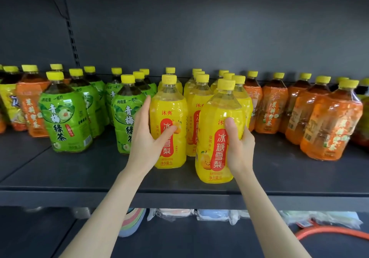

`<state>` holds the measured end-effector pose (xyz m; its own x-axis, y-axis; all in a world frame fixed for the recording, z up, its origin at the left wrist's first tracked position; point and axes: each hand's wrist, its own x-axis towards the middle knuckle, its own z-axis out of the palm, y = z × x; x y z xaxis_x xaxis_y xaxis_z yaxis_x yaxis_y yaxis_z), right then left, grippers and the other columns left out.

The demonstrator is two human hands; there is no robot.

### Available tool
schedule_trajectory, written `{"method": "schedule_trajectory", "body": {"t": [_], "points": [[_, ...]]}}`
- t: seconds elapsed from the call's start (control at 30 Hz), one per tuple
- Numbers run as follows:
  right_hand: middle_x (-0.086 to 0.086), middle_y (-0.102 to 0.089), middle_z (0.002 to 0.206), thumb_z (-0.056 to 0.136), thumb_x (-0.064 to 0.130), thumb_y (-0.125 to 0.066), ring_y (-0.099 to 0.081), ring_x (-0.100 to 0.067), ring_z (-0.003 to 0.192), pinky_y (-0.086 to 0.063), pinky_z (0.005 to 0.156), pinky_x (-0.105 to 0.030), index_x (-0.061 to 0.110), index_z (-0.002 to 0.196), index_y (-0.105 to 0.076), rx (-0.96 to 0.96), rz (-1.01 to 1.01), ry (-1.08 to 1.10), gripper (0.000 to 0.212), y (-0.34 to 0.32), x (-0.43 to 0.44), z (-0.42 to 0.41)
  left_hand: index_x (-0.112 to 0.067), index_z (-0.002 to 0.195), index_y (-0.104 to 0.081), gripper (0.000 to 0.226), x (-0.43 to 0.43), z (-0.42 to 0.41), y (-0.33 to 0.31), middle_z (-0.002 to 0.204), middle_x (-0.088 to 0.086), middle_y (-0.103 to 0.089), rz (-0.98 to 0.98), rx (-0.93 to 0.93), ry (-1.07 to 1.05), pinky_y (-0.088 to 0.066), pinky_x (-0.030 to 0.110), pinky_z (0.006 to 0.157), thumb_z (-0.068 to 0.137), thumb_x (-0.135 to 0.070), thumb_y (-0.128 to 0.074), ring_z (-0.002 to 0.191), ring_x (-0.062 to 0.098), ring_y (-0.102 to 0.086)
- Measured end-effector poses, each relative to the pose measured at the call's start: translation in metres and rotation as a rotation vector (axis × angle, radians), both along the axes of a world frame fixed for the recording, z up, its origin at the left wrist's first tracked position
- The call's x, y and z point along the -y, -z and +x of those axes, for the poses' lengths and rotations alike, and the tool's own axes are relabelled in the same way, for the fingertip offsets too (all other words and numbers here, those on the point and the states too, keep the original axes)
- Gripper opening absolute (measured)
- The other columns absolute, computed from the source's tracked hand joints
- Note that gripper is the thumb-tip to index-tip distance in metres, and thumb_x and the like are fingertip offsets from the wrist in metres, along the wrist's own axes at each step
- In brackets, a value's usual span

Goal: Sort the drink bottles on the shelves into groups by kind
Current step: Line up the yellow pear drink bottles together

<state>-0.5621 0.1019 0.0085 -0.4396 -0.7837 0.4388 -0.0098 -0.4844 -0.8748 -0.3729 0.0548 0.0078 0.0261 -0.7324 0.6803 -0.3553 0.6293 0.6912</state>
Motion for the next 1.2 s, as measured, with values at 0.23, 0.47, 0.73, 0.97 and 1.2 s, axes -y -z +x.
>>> {"method": "schedule_trajectory", "body": {"t": [0.23,0.47,0.73,0.97,1.2], "points": [[0.005,-0.073,0.095,0.076,0.052,-0.058,-0.071,-0.011,0.086,-0.056,0.066,-0.023,0.032,0.103,-0.061,-0.004,-0.006,-0.010,0.034,0.001,0.001,0.000,-0.033,0.146,-0.018,0.090,0.003,0.014,-0.013,0.154,0.004,-0.024,-0.085,0.293,-0.038,-0.033,0.048,0.107,0.069,-0.046,-0.064,0.139,0.021,-0.024],[0.006,-0.073,0.095,0.076,0.052,-0.057,-0.072,-0.013,0.087,-0.057,0.068,-0.025,0.034,0.102,-0.061,-0.004,-0.007,-0.005,0.032,0.002,0.002,0.001,-0.014,0.143,-0.035,0.094,0.029,0.015,-0.014,0.142,0.016,-0.043,-0.325,0.667,-0.420,-0.029,0.049,0.098,0.068,-0.060,-0.066,0.128,0.030,-0.032],[0.006,-0.072,0.095,0.076,0.051,-0.057,-0.072,-0.010,0.084,-0.056,0.064,-0.021,0.033,0.104,-0.060,-0.004,-0.016,0.003,0.034,0.002,0.004,0.003,-0.001,0.137,-0.041,0.101,0.045,0.019,-0.026,0.133,0.019,-0.053,-0.406,0.891,-0.530,-0.014,0.045,0.108,0.060,-0.054,-0.079,0.125,0.033,-0.048],[0.004,-0.072,0.099,0.075,0.053,-0.057,-0.072,-0.011,0.086,-0.056,0.064,-0.021,0.028,0.111,-0.059,-0.002,-0.021,0.010,0.044,0.004,0.006,0.004,0.002,0.138,-0.039,0.100,0.059,0.001,-0.036,0.134,0.018,-0.053,-0.388,1.072,-0.683,-0.016,0.045,0.114,0.067,-0.062,-0.068,0.128,0.030,-0.046],[0.006,-0.072,0.096,0.073,0.057,-0.058,-0.071,-0.013,0.087,-0.057,0.070,-0.027,0.036,0.102,-0.059,-0.030,-0.017,0.042,0.035,0.003,0.004,0.007,0.001,0.136,-0.043,0.082,0.062,-0.007,-0.041,0.129,0.016,-0.056,-0.340,1.111,-0.747,-0.020,0.044,0.114,0.076,-0.046,-0.072,0.123,0.028,-0.049]]}}
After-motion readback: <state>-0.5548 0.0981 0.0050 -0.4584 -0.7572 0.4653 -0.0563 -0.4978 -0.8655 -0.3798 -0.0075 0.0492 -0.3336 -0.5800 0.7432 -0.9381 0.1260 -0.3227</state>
